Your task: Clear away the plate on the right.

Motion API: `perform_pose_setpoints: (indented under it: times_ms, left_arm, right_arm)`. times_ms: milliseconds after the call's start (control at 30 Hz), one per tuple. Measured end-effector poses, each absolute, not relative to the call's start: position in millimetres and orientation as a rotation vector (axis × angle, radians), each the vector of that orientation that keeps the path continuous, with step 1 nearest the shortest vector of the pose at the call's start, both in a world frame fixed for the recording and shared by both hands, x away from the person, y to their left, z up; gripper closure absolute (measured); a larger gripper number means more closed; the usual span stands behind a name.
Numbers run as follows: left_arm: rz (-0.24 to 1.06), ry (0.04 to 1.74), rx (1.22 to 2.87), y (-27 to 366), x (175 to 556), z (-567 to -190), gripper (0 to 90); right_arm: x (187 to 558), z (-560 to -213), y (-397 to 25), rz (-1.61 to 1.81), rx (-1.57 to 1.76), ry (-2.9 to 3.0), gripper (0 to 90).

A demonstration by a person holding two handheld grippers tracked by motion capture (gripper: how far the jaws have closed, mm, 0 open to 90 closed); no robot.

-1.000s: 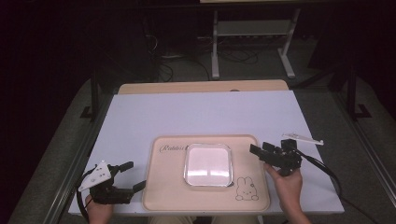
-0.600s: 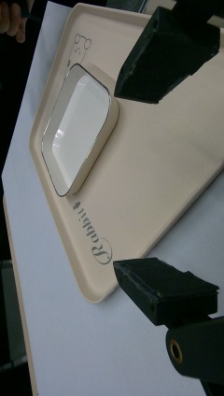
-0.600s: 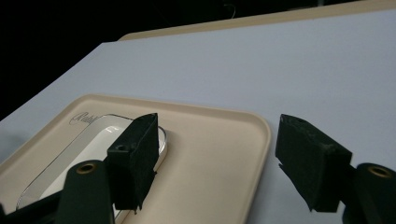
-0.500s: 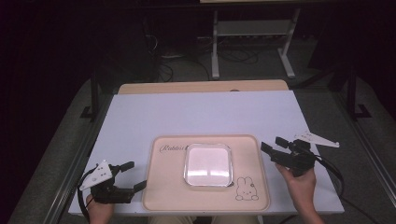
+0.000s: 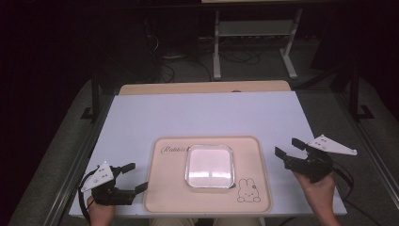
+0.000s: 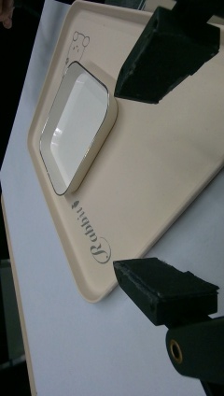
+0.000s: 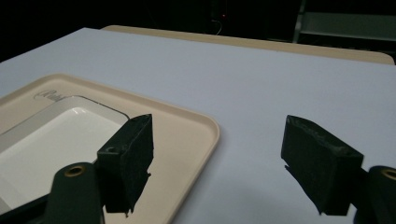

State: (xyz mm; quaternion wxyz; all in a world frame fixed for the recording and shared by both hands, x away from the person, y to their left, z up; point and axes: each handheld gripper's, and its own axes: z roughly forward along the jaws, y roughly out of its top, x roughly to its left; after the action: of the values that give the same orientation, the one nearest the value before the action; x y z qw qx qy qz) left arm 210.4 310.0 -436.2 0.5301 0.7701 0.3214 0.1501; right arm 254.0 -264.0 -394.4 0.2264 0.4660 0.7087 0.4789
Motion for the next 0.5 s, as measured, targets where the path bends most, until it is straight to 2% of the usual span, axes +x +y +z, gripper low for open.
perform_pose_setpoints:
  times_ms: [500]
  left_arm:
    - [0.363,0.771,1.845,310.6,210.6,-436.5,14.0]
  right_arm:
    - [223.6,-408.6,-276.3,1.218,1.166,1.993,24.7]
